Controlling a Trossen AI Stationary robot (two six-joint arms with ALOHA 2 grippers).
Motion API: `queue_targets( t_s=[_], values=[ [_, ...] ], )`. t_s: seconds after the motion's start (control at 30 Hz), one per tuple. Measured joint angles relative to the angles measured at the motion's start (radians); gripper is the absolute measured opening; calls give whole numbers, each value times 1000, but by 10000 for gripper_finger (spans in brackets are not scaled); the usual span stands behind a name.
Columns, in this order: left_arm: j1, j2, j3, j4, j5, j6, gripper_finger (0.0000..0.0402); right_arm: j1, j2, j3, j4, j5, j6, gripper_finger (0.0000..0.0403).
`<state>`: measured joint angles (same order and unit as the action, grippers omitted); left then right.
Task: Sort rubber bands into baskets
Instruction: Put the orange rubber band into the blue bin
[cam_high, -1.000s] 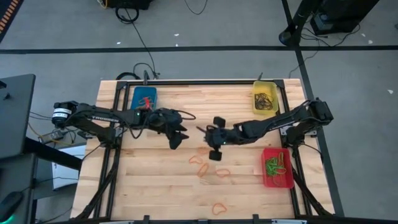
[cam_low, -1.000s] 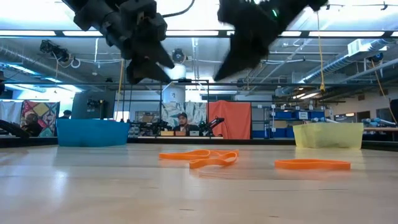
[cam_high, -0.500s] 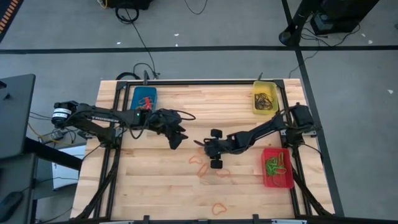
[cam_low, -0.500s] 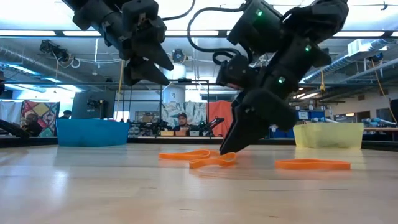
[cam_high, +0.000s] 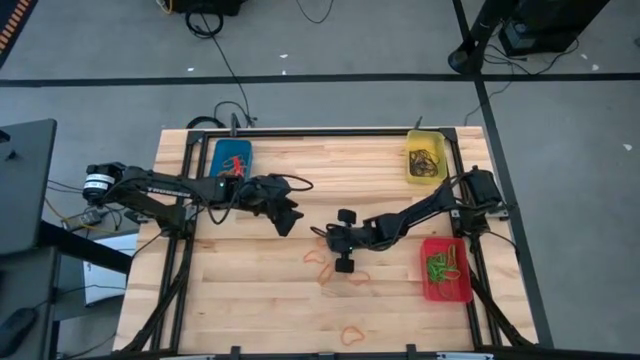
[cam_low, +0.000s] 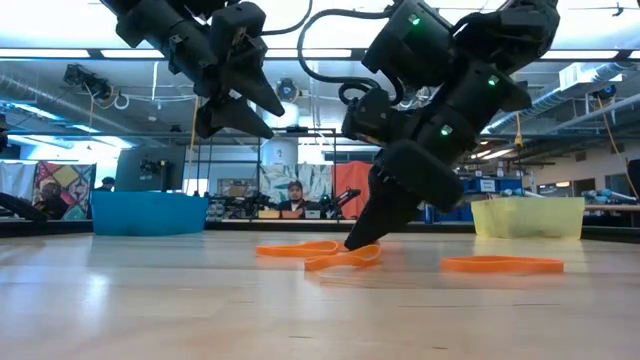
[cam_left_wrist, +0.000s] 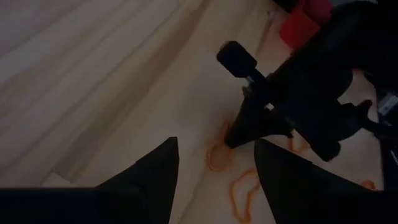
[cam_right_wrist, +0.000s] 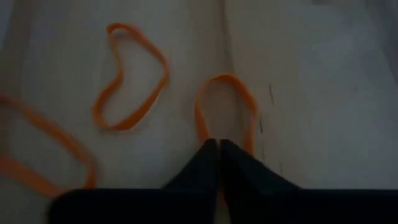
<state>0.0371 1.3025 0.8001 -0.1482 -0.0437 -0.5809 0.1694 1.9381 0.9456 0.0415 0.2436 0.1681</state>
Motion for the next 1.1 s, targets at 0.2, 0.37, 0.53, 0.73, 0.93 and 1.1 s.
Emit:
queue_targets(
  t_s=[0.2, 0.37, 0.53, 0.73, 0.93, 1.1],
  values=[
    [0, 0, 0, -1, -50, -11, 213, -17, 4, 39, -21, 53, 131, 9],
    [0, 0, 0, -12, -77, -10, 213, -17, -38, 98, -97, 152, 119, 6],
    [1, 0, 0, -10, -155, -59, 213, -2, -157, 156, -166, 145, 38, 4],
    [0, 0, 0, 38, -114, 14, 213, -8, -292, 168, -178, 222, -37, 2],
    [0, 0, 0, 198, -98, 27, 213, -22, -375, 168, -239, 210, -101, 2],
    [0, 0, 0, 260, -107, 55, 213, -68, -331, 166, -414, 135, -51, 16]
  ],
)
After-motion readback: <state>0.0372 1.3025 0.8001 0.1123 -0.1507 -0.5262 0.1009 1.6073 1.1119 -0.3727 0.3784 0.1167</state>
